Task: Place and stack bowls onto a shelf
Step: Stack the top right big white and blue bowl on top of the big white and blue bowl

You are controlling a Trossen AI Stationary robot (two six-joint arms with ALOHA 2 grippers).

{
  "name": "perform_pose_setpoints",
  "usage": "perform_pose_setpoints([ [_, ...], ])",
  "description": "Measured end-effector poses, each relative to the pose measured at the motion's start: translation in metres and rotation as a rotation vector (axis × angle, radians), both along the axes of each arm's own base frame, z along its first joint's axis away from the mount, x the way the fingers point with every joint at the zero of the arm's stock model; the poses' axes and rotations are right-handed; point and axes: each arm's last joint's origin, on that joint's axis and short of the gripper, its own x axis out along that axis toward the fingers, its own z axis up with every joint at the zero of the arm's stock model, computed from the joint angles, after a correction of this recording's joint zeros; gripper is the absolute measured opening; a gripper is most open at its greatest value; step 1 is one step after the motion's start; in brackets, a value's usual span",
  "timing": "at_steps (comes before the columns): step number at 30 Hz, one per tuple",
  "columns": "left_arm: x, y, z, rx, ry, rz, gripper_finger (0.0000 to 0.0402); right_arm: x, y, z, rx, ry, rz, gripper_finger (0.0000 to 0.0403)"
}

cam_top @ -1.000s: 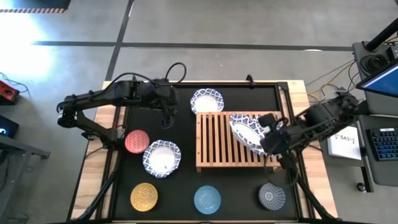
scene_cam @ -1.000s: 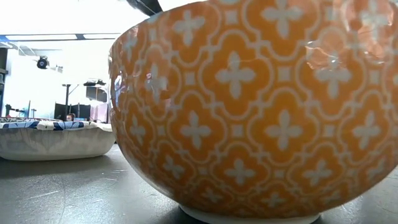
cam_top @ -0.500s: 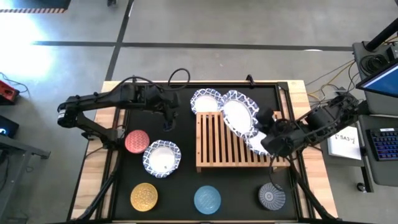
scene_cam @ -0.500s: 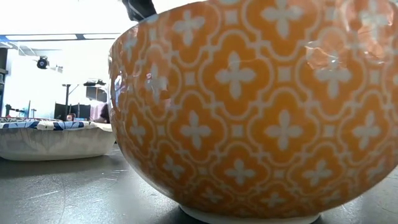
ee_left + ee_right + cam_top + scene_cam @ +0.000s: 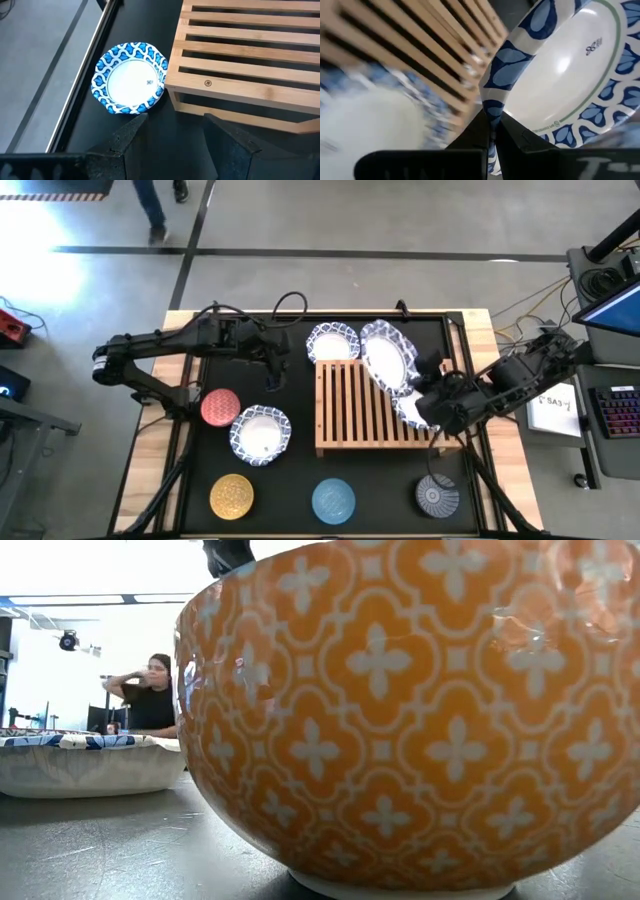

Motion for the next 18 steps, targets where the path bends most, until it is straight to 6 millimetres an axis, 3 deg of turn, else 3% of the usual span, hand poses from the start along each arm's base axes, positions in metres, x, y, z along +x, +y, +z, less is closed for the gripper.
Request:
perform_pose_setpoints([
  [7, 0.0, 0.0, 0.0016, 0.001, -0.006, 0.0, 0.0174, -0.0002, 0.0077, -0.007, 0.524, -0.031, -0.423, 0.0009],
  [11, 0.0, 0.0, 0.0016, 0.003, -0.005, -0.003, 0.0174, 0.0007, 0.0083, -0.0079, 0.66, -0.098, -0.655, 0.0009],
  [18, 0.0001, 0.0001, 0.0016, 0.02, 0.002, -0.022, 0.0174, 0.0044, 0.0102, -0.0104, 0.778, -0.173, -0.89, 0.0009],
])
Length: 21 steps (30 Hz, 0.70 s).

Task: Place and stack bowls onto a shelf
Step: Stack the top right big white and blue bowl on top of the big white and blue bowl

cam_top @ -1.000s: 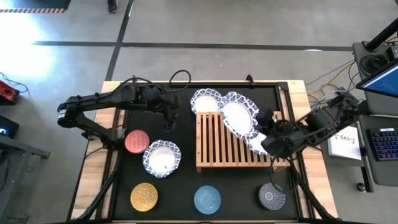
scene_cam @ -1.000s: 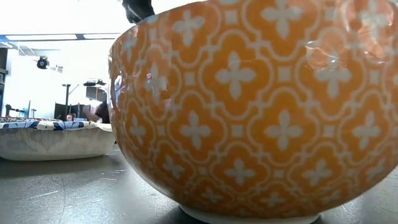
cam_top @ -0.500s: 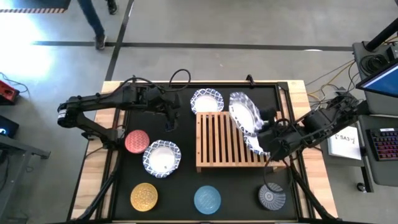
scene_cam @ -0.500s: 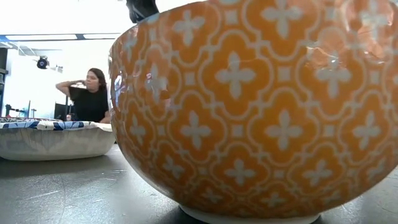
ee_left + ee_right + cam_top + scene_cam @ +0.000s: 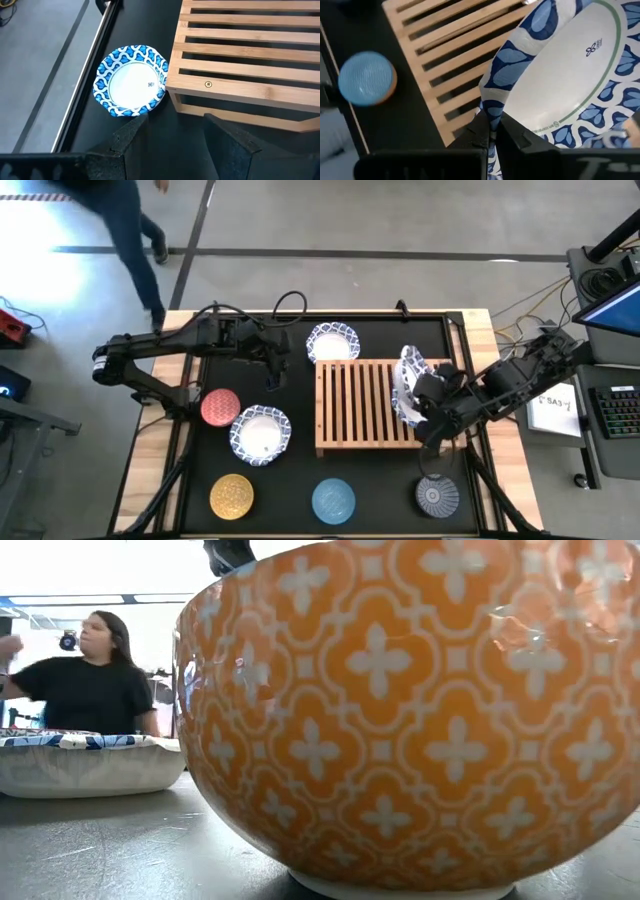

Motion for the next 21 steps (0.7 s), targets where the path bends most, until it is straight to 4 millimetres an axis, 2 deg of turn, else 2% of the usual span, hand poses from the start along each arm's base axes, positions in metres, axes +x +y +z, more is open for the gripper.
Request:
perform_pose_setpoints([
  [5, 0.0, 0.0, 0.0, 0.018, 0.008, -0.021, 0.0174, 0.01, 0.001, -0.006, 0.039, 0.018, -0.1, 0.0009],
  [12, 0.0, 0.0, 0.0, 0.033, 0.013, -0.038, 0.0174, 0.031, -0.005, -0.017, 0.017, 0.104, -0.052, 0.0009],
  [17, 0.0, 0.0, 0.0, 0.033, 0.014, -0.038, 0.0174, 0.034, -0.011, -0.006, 0.056, 0.098, 0.011, 0.0009],
  [21, 0.0, 0.0, -0.001, 0.033, 0.015, -0.038, 0.0174, 0.027, -0.014, 0.013, 0.083, 0.027, 0.026, 0.0009],
])
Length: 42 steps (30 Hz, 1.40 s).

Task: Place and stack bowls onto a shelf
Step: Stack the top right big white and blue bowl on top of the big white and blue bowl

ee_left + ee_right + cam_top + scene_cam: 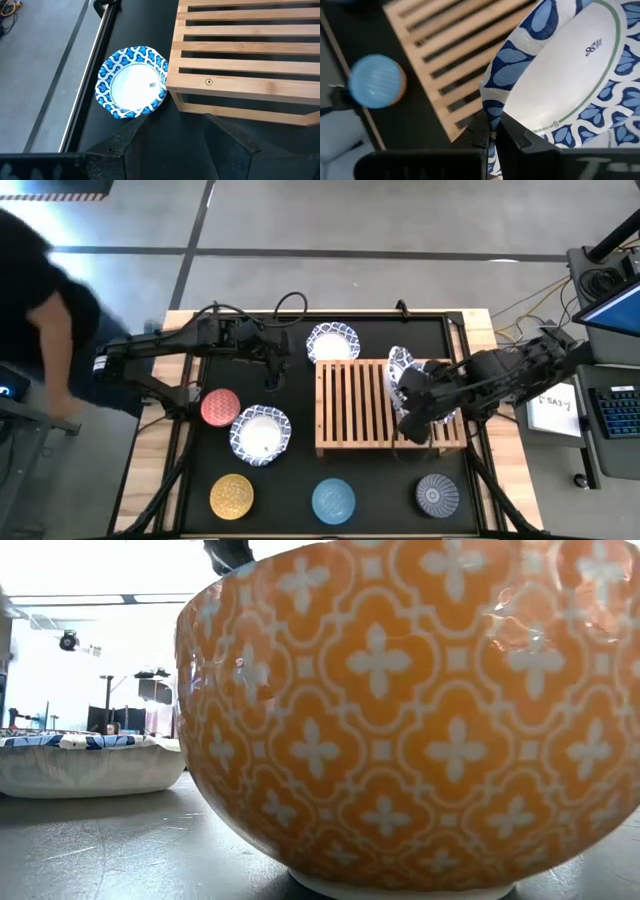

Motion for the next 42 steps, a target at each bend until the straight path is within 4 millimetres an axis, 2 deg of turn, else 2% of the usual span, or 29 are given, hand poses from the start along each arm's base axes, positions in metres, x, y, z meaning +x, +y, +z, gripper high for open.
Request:
perform_pose_setpoints([
  [3, 0.001, 0.0, -0.001, -0.005, -0.005, 0.005, 0.0174, -0.005, -0.003, 0.016, -0.031, -0.073, 0.024, 0.0009],
  [6, 0.005, -0.001, -0.001, -0.007, -0.053, -0.005, 0.0174, -0.005, -0.003, 0.028, -0.133, -0.128, 0.114, 0.0009],
  [11, 0.016, -0.01, 0.007, -0.001, -0.182, -0.164, 0.0174, 0.002, 0.0, 0.028, -0.315, -0.086, 0.462, 0.0009],
  [14, 0.023, -0.018, 0.016, 0.061, -0.272, -0.275, 0.0174, 0.004, 0.004, 0.025, -0.325, -0.064, 0.689, 0.0009],
  [16, 0.026, -0.024, 0.02, 0.105, -0.317, -0.324, 0.0174, 0.006, 0.006, 0.023, -0.307, -0.054, 0.781, 0.0009],
  [20, 0.029, -0.033, 0.026, 0.116, -0.389, -0.39, 0.0174, 0.012, 0.011, 0.017, -0.265, -0.029, 0.862, 0.0009],
  [25, 0.035, -0.043, 0.026, -0.018, -0.452, -0.594, 0.0174, 0.017, 0.015, 0.012, -0.268, -0.011, 0.983, 0.0009],
  [28, 0.041, -0.044, 0.023, -0.047, -0.462, -0.606, 0.0174, 0.018, 0.016, 0.011, -0.262, -0.013, 1.032, 0.0009],
  [35, 0.057, -0.045, 0.017, 0.117, -0.435, -0.696, 0.0174, 0.016, 0.017, 0.012, -0.235, -0.034, 1.123, 0.0009],
  [42, 0.074, -0.05, 0.003, 0.223, -0.405, -0.784, 0.0174, 0.018, 0.018, 0.011, -0.224, -0.032, 1.142, 0.0009],
])
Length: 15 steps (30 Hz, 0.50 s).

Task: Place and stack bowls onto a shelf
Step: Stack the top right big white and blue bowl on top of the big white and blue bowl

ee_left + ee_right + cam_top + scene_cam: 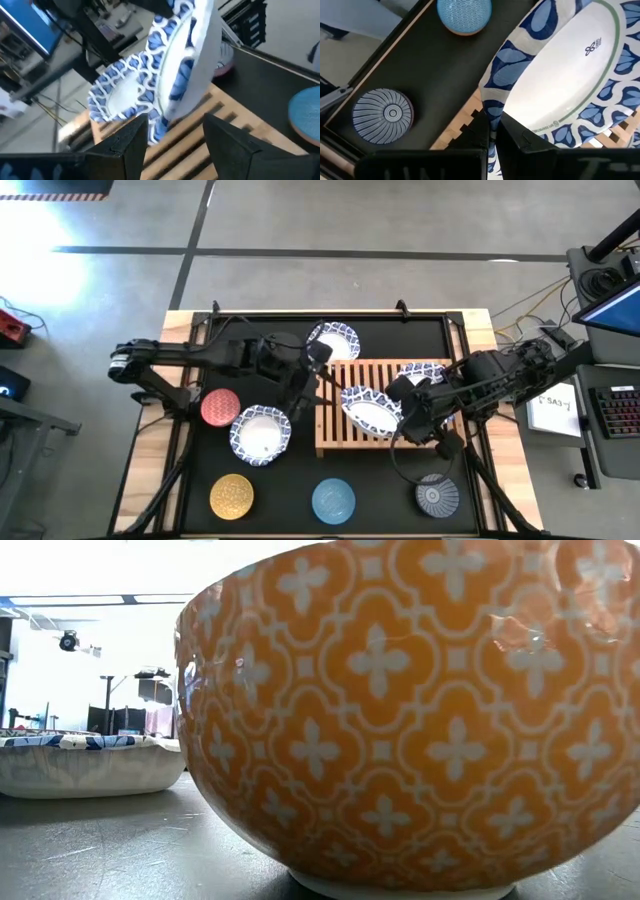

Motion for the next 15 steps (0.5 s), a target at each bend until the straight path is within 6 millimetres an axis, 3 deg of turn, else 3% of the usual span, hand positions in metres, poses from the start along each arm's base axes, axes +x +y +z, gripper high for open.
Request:
perform_pose_setpoints([
  [15, 0.003, -0.02, 0.004, -0.049, -0.066, -0.186, 0.0174, 0.002, 0.001, -0.004, -0.06, -0.019, 0.132, 0.0009],
])
